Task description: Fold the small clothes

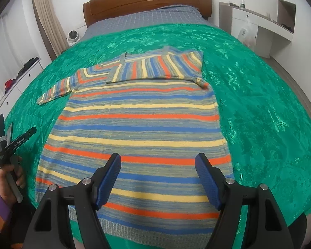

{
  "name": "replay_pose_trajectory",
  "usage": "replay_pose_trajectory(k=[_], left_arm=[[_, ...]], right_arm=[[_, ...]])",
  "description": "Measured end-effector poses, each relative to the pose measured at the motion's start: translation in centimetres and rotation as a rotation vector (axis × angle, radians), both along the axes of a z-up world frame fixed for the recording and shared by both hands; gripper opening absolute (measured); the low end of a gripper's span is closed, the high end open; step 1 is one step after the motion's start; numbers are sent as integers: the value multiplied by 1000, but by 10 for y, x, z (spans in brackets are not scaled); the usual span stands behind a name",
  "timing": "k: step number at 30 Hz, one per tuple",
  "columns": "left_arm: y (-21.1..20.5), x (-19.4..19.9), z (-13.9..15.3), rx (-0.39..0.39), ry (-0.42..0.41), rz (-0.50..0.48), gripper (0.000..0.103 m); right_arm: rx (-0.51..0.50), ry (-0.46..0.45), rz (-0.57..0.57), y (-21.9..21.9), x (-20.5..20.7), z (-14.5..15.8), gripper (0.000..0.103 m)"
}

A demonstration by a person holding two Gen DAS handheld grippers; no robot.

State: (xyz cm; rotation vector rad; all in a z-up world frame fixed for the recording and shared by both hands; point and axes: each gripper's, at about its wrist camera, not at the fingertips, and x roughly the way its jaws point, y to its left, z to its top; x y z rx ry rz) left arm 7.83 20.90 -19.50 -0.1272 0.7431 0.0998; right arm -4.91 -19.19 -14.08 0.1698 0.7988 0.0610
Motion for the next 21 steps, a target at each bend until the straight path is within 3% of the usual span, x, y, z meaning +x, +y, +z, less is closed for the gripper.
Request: replay_pose_trajectory(k=[14, 18, 21], left_arm=[[-21, -5, -1, 53, 36, -81, 103], [-11, 5, 15, -70, 69, -142, 103], [26, 39, 57, -184, 60, -164, 103]], right_arm=[[25, 2, 44, 10, -1, -8, 73], [35, 11, 33, 1, 1, -10, 73], [39, -3, 17, -8, 1, -5, 73]])
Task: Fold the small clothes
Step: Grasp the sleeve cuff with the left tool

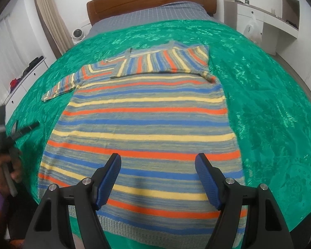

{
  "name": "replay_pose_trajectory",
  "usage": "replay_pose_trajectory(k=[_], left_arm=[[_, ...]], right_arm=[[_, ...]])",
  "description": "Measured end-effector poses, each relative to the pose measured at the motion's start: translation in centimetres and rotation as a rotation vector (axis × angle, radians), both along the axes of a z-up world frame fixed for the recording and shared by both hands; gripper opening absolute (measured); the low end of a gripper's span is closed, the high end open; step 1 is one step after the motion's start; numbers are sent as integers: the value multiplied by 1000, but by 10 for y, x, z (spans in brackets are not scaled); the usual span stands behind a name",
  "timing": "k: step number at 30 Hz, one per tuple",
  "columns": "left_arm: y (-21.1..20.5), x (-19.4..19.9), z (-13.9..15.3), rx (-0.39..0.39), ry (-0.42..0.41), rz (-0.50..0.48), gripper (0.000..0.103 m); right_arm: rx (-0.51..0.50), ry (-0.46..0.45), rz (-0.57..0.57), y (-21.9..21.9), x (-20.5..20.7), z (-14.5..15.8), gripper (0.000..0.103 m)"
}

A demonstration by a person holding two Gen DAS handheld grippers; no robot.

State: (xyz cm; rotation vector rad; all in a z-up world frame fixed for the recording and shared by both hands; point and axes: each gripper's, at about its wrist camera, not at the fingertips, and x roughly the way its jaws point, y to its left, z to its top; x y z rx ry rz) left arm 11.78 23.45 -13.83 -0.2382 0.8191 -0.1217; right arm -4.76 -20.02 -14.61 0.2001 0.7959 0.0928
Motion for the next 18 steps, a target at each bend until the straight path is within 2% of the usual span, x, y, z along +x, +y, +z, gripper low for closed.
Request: replay_pose_trajectory(k=[2, 4, 5, 8, 11, 14, 16, 17, 18], left_arm=[[38, 32, 25, -92, 13, 35, 103], [75, 63, 36, -175, 47, 81, 102], [86, 74, 37, -192, 58, 99, 102], [115, 114, 27, -167, 138, 180, 101], [113, 138, 3, -143, 214, 199, 98], [104, 150, -19, -204, 272, 221, 90], [95, 153, -29, -163, 316, 232, 75], [90, 152, -34, -92, 349, 244, 70], [87, 149, -35, -14, 372, 251, 55]], right_arm=[[13, -13, -15, -5, 0, 3, 73], [39, -18, -29, -10, 1, 6, 73], [48, -18, -30, -11, 2, 6, 74], [62, -10, -24, -11, 2, 3, 75], [55, 10, -4, -7, 4, -3, 75], [54, 22, 8, -4, 3, -6, 75], [52, 27, 17, -2, 2, -7, 75], [47, 28, 21, -2, 2, -7, 75], [45, 27, 22, -2, 1, -8, 75]])
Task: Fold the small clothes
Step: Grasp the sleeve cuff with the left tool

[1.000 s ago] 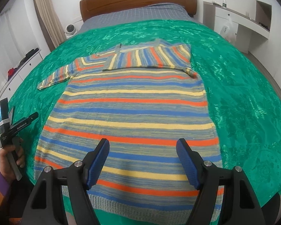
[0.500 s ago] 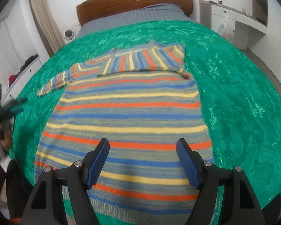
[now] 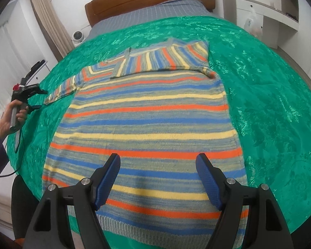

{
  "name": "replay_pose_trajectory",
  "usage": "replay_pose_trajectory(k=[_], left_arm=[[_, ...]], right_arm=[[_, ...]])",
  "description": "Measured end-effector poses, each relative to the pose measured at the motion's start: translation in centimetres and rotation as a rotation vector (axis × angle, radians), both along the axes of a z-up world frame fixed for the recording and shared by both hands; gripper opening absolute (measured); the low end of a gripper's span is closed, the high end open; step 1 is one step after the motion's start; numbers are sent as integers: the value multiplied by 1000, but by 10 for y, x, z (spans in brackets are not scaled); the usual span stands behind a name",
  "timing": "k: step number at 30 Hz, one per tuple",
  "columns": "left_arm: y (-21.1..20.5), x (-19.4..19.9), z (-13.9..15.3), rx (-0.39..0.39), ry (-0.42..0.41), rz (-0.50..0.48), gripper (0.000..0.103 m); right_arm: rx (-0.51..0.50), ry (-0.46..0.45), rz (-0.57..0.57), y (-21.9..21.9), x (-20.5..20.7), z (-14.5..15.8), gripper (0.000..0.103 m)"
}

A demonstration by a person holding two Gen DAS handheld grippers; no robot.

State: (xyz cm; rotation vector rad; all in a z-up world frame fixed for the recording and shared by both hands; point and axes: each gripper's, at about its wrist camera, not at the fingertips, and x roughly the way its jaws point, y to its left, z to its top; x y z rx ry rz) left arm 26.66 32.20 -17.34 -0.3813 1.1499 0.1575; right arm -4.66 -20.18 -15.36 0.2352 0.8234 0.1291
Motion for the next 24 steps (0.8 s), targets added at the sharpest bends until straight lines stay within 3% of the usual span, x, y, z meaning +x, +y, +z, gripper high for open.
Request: replay_pose_trajectory(k=[1, 6, 8, 10, 13, 14, 17, 19, 20, 24], left_arm=[[-1, -4, 2, 35, 11, -6, 46], [20, -42, 31, 99, -27, 3, 42], [29, -48, 39, 47, -66, -3, 54], [30, -45, 42, -13, -99, -10, 77], [12, -25, 35, -38, -98, -15, 76], [4, -17, 27, -43, -76, -17, 74], [-19, -4, 6, -45, 7, -16, 52], [-27, -6, 0, -2, 37, -1, 13], [-28, -9, 0, 2, 37, -1, 5], [-11, -25, 3, -41, 16, -14, 4]], right_arm=[[0, -1, 0, 0, -1, 0, 75], [-5, -8, -2, -3, -6, 2, 75], [-13, -13, 6, -2, -6, 3, 75], [-20, -15, 17, 2, -5, 3, 75], [-4, -16, 23, 7, -4, 5, 75], [2, -18, 26, 9, -4, 6, 75], [-7, -18, 42, 15, -8, 6, 75], [-26, -17, 51, 18, -11, 7, 75], [-32, -18, 53, 18, -12, 7, 75], [-42, -33, 42, 14, -17, 9, 75]])
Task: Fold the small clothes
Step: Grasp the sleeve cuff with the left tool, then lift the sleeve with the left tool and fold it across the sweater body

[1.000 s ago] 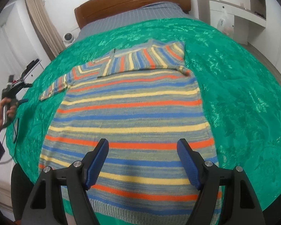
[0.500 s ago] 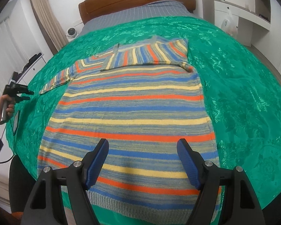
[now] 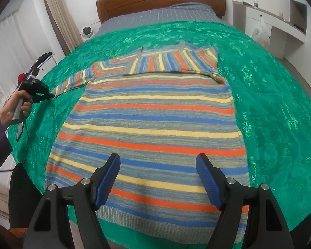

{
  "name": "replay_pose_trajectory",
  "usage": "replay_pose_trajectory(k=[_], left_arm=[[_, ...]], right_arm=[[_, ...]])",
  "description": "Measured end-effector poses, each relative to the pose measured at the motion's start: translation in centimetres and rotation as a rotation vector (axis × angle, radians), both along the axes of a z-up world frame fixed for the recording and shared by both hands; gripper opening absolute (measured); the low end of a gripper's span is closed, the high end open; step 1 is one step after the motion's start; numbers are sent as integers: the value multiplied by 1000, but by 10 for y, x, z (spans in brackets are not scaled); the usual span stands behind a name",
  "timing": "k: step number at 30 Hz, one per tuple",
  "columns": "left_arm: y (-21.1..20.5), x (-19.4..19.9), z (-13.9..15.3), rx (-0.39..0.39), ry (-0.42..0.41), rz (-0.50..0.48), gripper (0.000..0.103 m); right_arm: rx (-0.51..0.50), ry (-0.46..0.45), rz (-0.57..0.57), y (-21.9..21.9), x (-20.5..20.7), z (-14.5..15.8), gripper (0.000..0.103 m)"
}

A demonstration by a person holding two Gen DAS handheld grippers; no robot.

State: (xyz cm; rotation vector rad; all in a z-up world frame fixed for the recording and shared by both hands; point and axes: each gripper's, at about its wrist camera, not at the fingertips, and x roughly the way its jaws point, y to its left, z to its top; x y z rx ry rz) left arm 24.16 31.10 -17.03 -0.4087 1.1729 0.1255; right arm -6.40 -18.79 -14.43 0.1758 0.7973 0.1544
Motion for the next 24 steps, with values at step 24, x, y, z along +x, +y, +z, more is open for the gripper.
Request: replay_pose_trajectory(k=[24], left_arm=[[23, 10, 2, -110, -55, -32, 38]], right_arm=[[24, 6, -3, -6, 2, -3, 76]])
